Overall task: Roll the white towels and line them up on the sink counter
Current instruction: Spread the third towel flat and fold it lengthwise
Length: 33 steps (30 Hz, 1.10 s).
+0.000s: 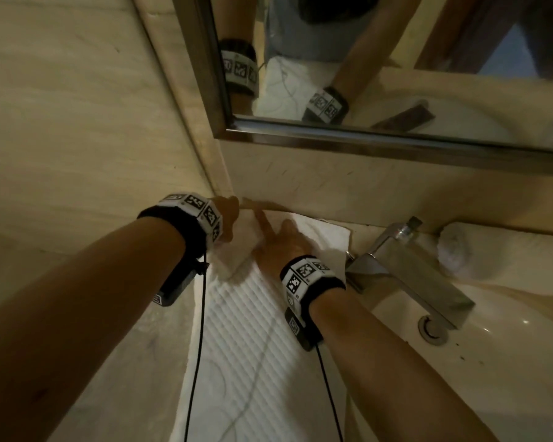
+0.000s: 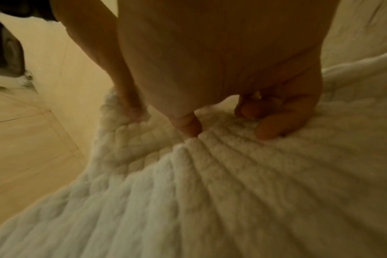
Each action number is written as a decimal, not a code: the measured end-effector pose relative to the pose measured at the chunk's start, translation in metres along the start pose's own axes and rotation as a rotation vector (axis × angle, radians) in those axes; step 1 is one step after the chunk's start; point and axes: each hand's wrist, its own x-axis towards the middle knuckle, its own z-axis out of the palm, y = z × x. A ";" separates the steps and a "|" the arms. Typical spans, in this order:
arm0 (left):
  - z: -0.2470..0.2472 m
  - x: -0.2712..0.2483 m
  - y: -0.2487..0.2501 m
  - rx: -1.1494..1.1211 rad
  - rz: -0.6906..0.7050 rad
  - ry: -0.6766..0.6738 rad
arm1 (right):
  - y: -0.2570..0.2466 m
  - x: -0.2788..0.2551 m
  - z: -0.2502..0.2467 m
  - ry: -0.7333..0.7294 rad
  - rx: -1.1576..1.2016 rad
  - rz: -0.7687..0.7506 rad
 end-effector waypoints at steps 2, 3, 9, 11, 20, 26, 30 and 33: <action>-0.005 0.001 -0.002 0.034 -0.009 0.056 | -0.001 -0.008 0.005 0.095 -0.007 -0.040; -0.007 0.001 -0.001 0.027 -0.005 0.080 | -0.002 -0.011 0.009 0.163 0.041 -0.073; -0.015 -0.001 0.014 -0.001 0.014 0.138 | -0.006 -0.011 0.013 0.095 0.183 -0.268; -0.014 0.004 0.005 0.042 -0.038 0.033 | -0.005 -0.007 0.017 -0.004 0.121 -0.230; -0.027 -0.022 0.014 0.012 -0.100 -0.142 | -0.017 0.004 0.021 -0.035 0.105 -0.088; -0.038 -0.041 0.010 -0.370 -0.051 0.025 | -0.015 0.005 0.017 -0.038 0.159 -0.050; -0.044 -0.061 0.009 -0.213 -0.035 0.044 | -0.018 0.006 0.014 -0.061 0.181 -0.002; -0.063 -0.085 0.001 -0.058 -0.041 -0.067 | -0.020 0.004 0.014 -0.064 0.147 0.003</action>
